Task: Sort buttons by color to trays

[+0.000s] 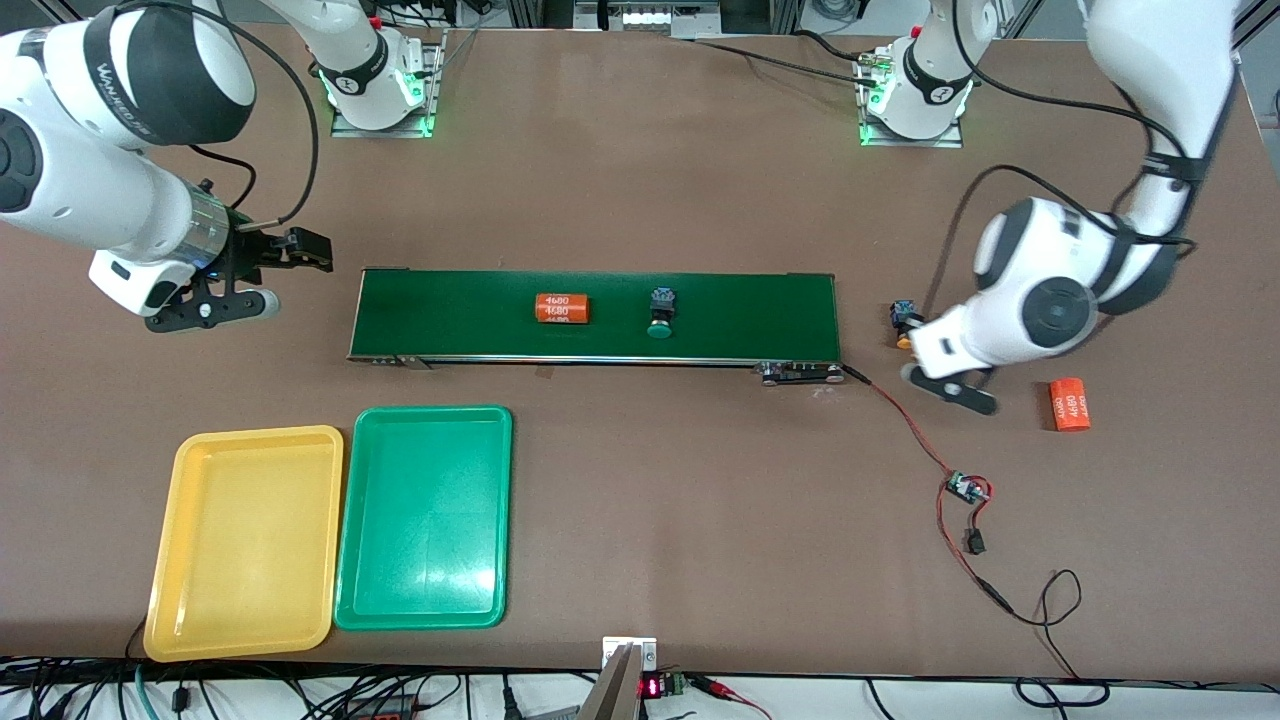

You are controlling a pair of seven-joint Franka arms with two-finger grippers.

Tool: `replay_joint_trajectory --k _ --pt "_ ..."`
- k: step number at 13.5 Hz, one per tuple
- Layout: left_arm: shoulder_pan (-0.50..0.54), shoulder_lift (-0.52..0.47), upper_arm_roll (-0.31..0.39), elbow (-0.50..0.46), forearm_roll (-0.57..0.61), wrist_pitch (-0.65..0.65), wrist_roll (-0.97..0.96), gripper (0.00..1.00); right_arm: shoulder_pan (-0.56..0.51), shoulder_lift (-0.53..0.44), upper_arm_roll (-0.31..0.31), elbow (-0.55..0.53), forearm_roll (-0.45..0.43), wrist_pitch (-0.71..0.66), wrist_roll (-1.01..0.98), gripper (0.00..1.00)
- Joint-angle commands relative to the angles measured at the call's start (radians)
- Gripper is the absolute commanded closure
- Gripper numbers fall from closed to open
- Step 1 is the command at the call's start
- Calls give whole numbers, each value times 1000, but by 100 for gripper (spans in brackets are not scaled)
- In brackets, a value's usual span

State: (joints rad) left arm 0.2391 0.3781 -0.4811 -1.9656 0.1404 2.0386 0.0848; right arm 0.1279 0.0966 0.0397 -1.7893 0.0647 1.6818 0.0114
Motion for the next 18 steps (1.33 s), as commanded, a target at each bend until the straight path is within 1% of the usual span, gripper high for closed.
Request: replay_joint_trajectory --k 1,3,4,5,6,7,8,9,10,13,15,16,18 --pt "0 5 -104 -7 -71 -12 -94 82 73 -6 -1 -50 11 62 145 0" --pt "-18 21 -177 -27 -74 38 -224 82 139 -6 -1 -102 11 122 244 0" --pt "-27 51 -206 -54 -74 107 -284 82 174 -5 -1 -120 11 159 321 0" --pt "-47 60 -214 -97 -73 202 -343 82 215 6 -1 -136 9 195 375 0" --pt "-60 64 -215 -114 -73 248 -391 82 237 20 -1 -136 7 211 384 0" --pt "-61 64 -220 -116 -73 253 -399 80 252 38 -1 -134 6 219 384 0" --pt "-61 64 -220 -119 -73 253 -402 70 262 48 -1 -136 4 231 384 0" --pt "-66 64 -221 -128 -73 256 -401 33 275 54 -1 -133 4 234 386 0" --pt "-66 64 -221 -131 -73 255 -387 0 285 57 -1 -130 7 236 387 0" --pt "-55 7 -221 -124 -73 239 -389 0 289 65 -1 -127 12 255 413 0" --pt "-31 -75 -217 -116 -70 187 -390 0 306 80 -1 -130 12 301 452 0" --pt "-20 -121 -202 -116 -64 174 -392 0 324 84 -1 -130 12 317 478 0" --pt "-12 -143 -101 -114 -56 164 -386 0 351 97 0 -128 14 351 490 0"
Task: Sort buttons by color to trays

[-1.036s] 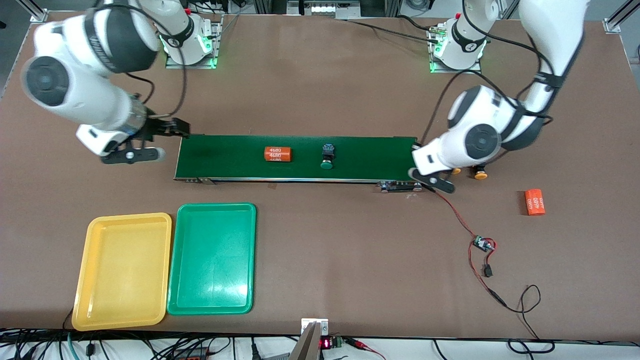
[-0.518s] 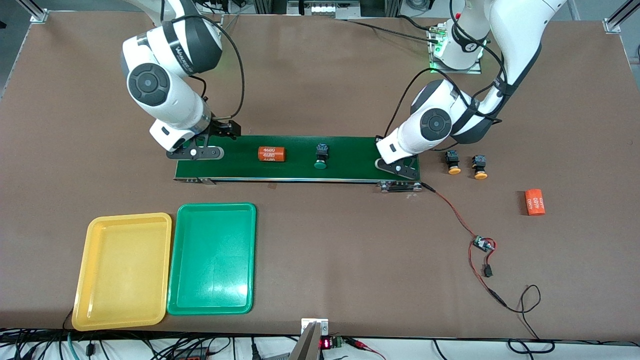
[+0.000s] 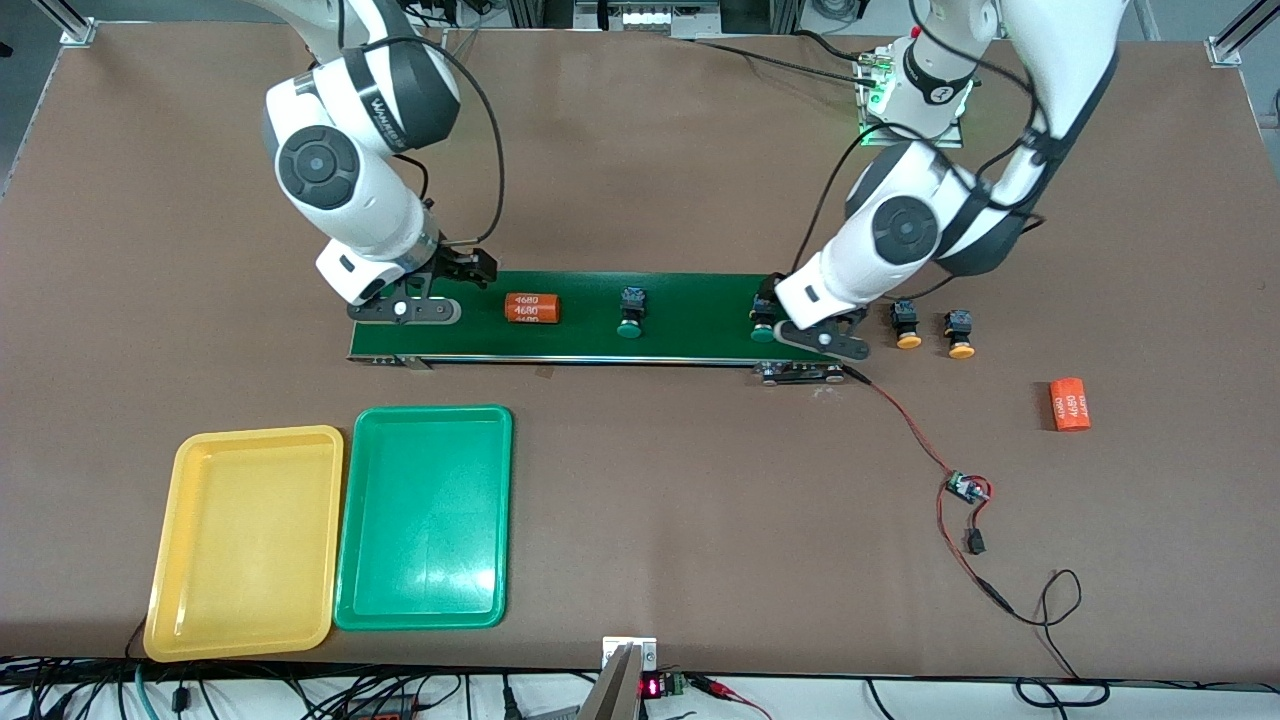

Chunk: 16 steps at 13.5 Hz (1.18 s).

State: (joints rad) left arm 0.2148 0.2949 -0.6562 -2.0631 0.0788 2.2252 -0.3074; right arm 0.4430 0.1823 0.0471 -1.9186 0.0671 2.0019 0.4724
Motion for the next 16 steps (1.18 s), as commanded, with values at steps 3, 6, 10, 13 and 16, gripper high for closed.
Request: replay_joint_trajectory --k 3,6,10,13,16 --pt "17 -48 261 7 57 -15 51 0 115 40 -9 1 94 96 57 0" --pt "55 4 373 47 165 8 180 0 164 84 -9 3 96 135 138 0" --pt "107 124 481 185 222 102 409 0 197 114 -9 3 97 165 193 0" --pt "115 170 541 187 222 106 471 0 226 147 -7 3 97 230 253 0" --pt "126 230 547 173 210 167 487 0 230 173 -7 4 97 262 253 0"
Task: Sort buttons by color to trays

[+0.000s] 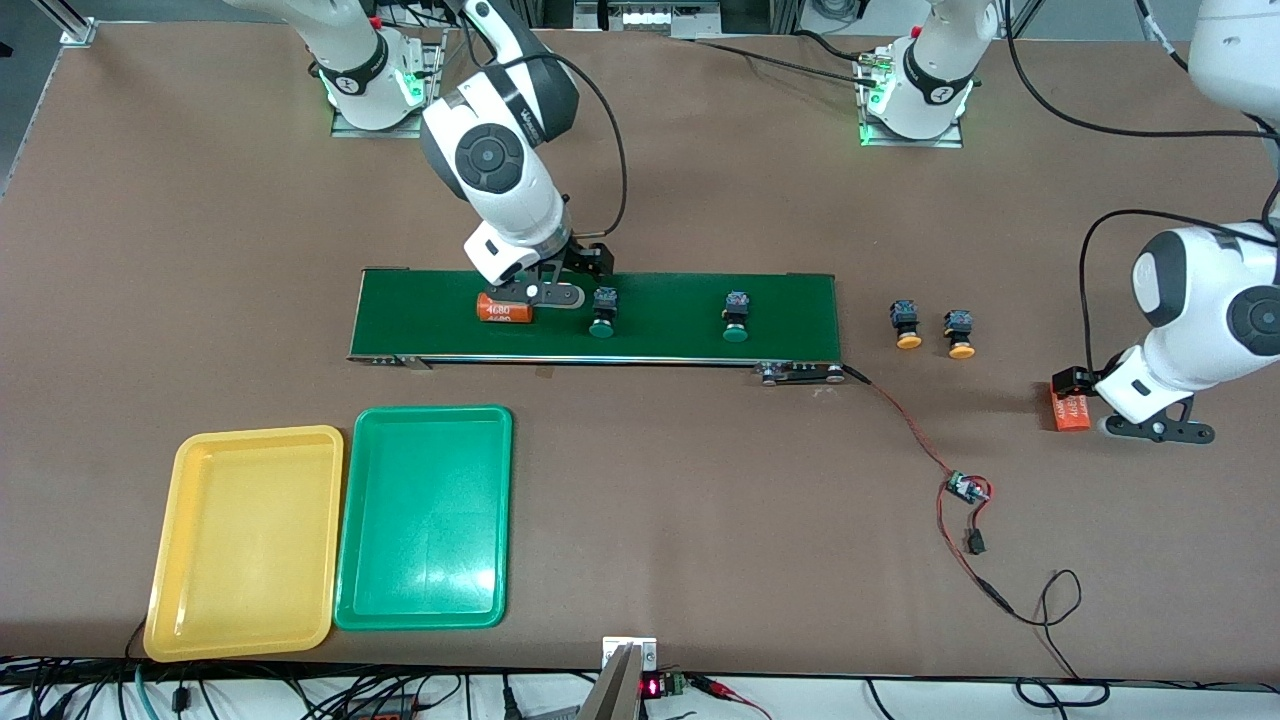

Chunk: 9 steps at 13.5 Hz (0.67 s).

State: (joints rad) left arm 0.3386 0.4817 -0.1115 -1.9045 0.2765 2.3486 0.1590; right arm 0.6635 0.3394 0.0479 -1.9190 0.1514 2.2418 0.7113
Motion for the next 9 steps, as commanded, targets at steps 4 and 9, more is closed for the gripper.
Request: replay_joint_trajectory --k 4,9 --pt "17 116 38 -10 12 166 89 0 8 73 -10 5 13 85 14 0" --pt "25 107 36 -47 -31 117 41 63 8 141 -10 5 13 183 13 1"
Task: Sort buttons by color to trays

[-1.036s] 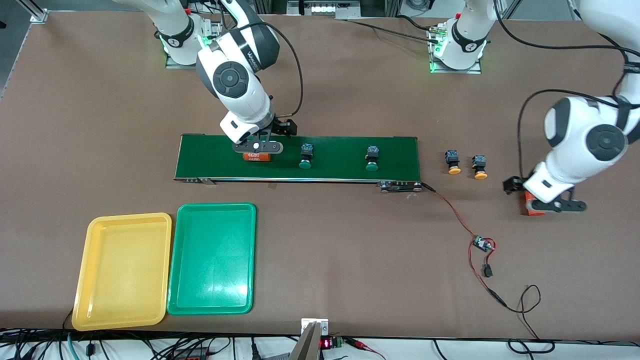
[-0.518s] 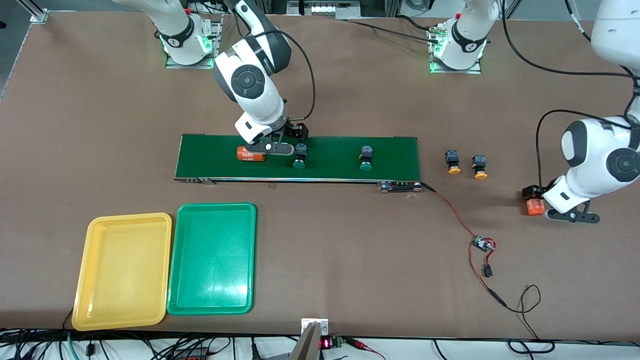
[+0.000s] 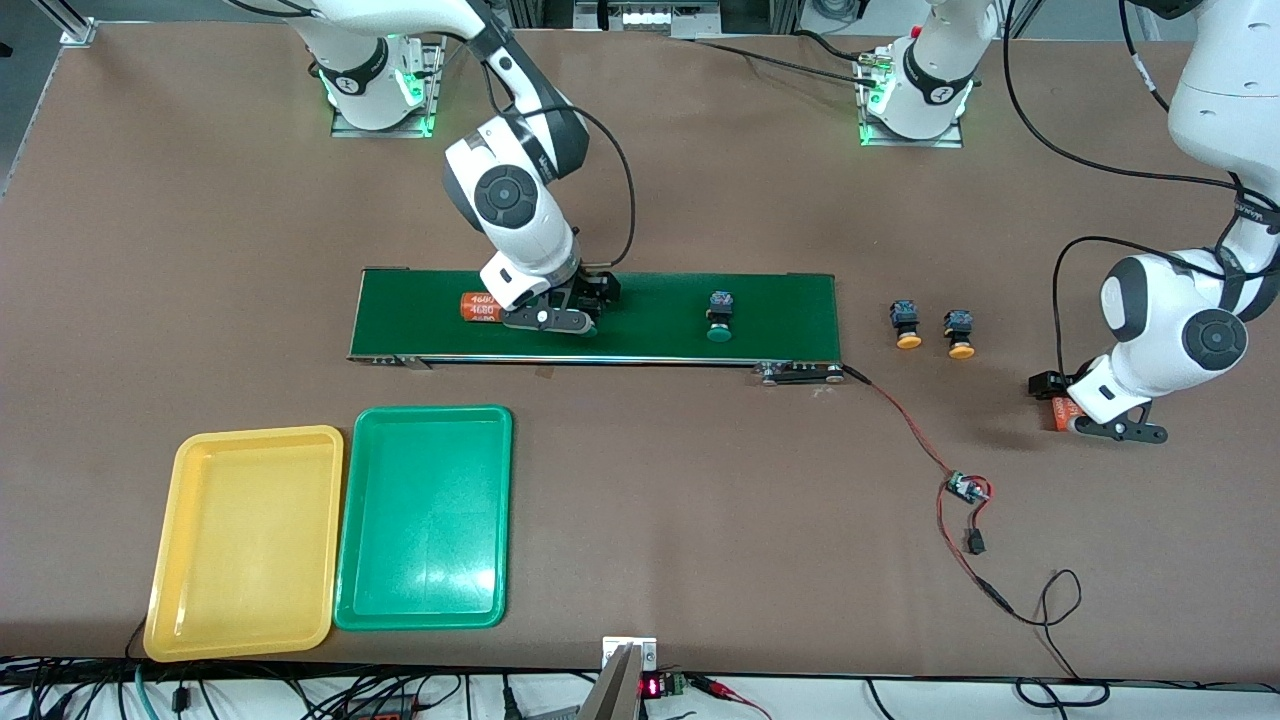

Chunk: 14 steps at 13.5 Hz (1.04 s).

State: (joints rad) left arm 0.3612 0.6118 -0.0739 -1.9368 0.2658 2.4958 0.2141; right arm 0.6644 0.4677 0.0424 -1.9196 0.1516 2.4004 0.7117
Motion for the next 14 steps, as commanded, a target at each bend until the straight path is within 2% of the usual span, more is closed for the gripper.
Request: replay_joint_trajectory --k 1,2,3,4,6,8,11,14 --pt "2 -35 -6 -10 -20 -64 -33 74 7 17 -4 5 13 28 11 10" --pt "2 -50 -12 -5 -20 -98 -35 82 7 17 -4 5 11 28 9 21" --pt "2 -69 -20 -2 -20 -122 -35 87 6 16 -4 5 11 25 5 40" --pt "2 -92 -33 -1 -20 -144 -36 87 1 9 -7 5 11 22 3 61" --pt "2 -136 -65 1 -22 -207 -36 89 -3 -4 -16 19 11 14 -14 86" --pt "4 -173 -121 18 -22 -286 -36 89 -9 -29 -41 33 6 -7 -21 88" --pt "-2 -207 -203 16 -22 -319 -4 89 -40 -35 -82 112 -6 -49 -150 88" --pt "-8 -236 -332 18 -22 -368 19 89 -55 -9 -165 184 -26 -47 -331 88"
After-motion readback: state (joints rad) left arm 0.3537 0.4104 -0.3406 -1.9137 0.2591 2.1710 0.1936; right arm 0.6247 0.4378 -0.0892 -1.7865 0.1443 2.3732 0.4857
